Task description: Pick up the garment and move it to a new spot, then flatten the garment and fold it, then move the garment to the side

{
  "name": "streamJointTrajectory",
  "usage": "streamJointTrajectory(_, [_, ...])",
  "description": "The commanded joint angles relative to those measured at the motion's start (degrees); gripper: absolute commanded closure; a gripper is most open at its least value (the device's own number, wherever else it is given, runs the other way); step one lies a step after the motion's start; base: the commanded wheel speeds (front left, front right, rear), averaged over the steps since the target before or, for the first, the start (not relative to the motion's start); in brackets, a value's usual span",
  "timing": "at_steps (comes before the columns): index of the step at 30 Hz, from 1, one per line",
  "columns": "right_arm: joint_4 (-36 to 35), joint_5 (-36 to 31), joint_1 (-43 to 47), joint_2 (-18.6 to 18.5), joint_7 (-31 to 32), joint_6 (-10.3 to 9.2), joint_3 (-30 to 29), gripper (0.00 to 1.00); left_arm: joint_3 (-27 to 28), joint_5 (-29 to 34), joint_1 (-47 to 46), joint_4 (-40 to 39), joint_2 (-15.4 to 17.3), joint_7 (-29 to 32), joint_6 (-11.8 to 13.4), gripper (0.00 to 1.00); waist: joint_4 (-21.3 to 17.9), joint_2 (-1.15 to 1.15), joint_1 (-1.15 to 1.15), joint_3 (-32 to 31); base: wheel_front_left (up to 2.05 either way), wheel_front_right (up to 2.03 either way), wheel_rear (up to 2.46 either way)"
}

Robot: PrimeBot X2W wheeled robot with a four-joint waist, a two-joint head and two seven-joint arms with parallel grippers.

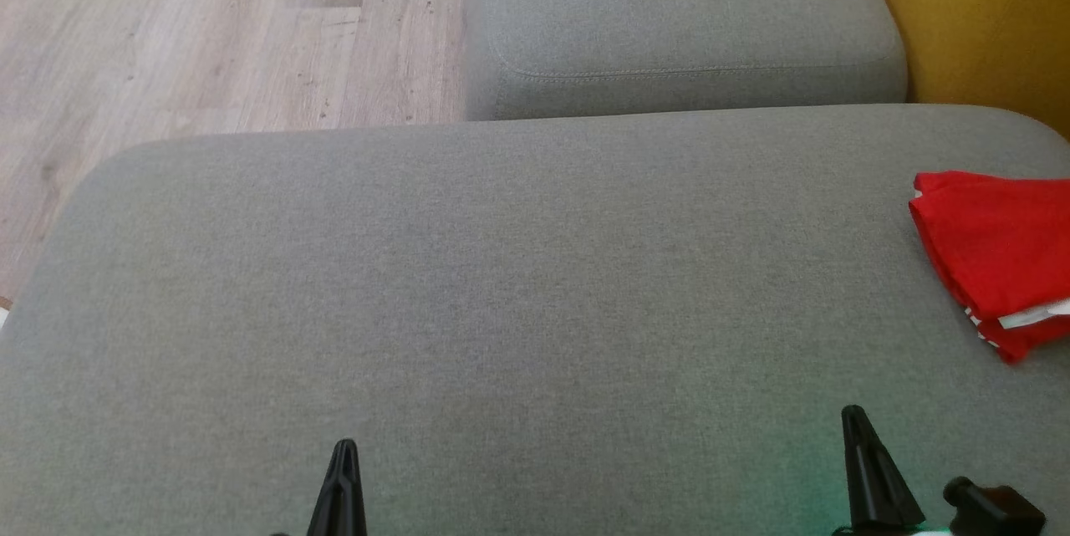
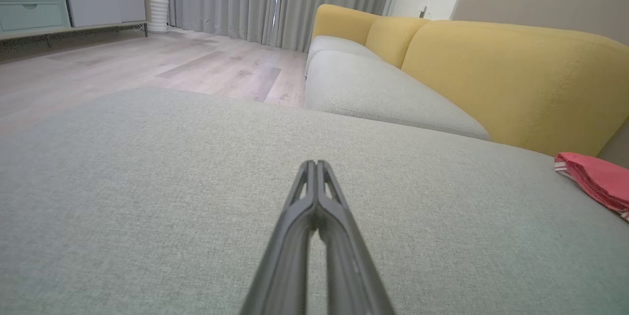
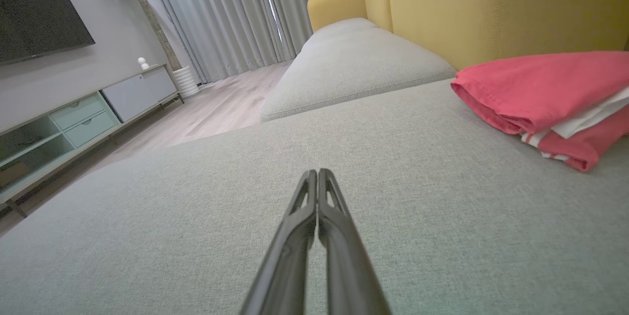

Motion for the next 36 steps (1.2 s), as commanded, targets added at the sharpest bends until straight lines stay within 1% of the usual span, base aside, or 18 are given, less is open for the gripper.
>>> streamJointTrajectory(1, [-1.5,2.2,-2.4,-0.5,0.6,0.05,-0.2,1.0,1.2,-2.0,-2.4,-1.3,0.2,0.2,-0.6,1.0,0.0,0.0,0.0,0.1,0.0,0.0,0.0])
streamJointTrajectory(36, [0.3,25.4,-7.9,-1.3,5.3,0.15,-1.8,1.0,6.0,-25.2,-8.3,2.4,1.0,4.8,-4.9,1.0,-0.9,0.0,0.0,1.3,0.0,0.0,0.0])
